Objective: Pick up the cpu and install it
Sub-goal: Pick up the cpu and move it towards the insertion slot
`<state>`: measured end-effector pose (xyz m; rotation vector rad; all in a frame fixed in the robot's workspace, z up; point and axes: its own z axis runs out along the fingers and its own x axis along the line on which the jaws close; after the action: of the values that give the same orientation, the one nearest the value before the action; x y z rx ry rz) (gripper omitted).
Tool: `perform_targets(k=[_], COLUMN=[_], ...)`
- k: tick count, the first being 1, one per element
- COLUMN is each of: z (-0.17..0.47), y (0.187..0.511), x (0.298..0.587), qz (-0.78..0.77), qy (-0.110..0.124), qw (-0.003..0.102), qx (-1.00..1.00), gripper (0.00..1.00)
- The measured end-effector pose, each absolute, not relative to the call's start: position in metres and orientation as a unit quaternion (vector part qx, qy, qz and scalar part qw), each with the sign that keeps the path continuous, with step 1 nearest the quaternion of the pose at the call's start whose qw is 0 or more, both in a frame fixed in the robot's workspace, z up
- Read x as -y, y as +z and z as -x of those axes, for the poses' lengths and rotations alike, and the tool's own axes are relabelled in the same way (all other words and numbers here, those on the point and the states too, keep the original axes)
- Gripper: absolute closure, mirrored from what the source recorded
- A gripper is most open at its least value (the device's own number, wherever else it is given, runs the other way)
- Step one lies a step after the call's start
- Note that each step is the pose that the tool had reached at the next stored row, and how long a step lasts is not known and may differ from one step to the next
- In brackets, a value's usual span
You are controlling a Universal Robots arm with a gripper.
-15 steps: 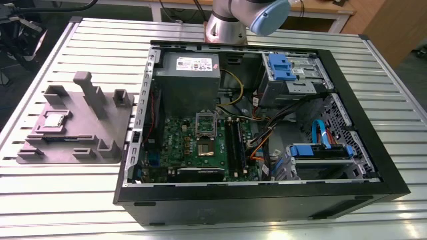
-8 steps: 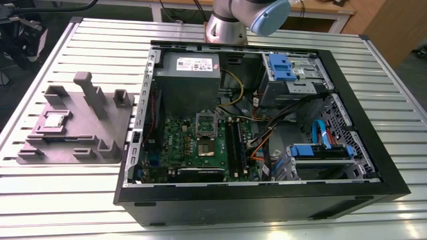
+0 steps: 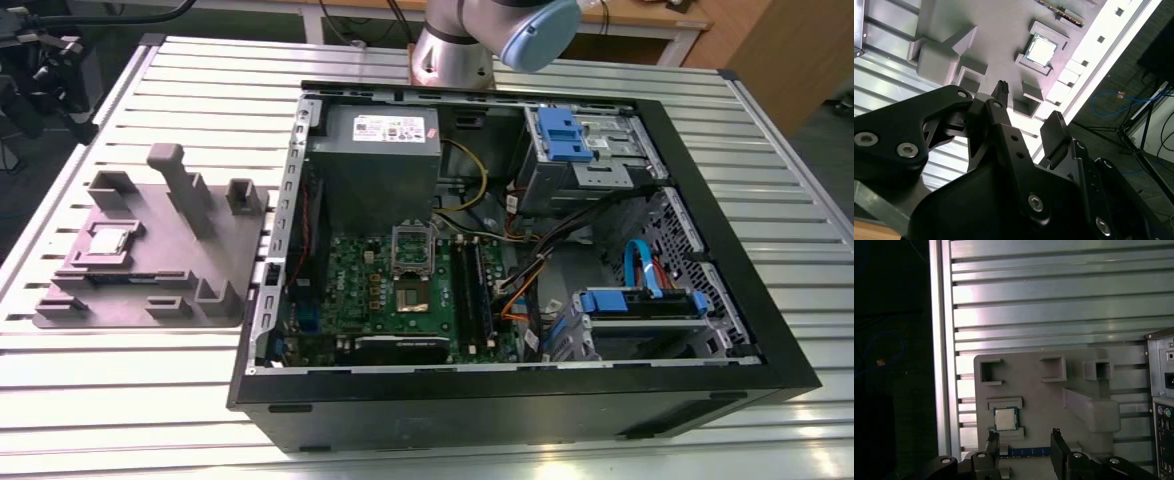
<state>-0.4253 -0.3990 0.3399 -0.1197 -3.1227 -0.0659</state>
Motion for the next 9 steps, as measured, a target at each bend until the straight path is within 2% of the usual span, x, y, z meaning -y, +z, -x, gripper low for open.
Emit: perform_targets(k=[9], z=[0.4259], y=[0.3398], x=[0.3989], qz=[0.038], qy=[-0.021], qw=[0.008], qx=[0.999], gripper=[0.47])
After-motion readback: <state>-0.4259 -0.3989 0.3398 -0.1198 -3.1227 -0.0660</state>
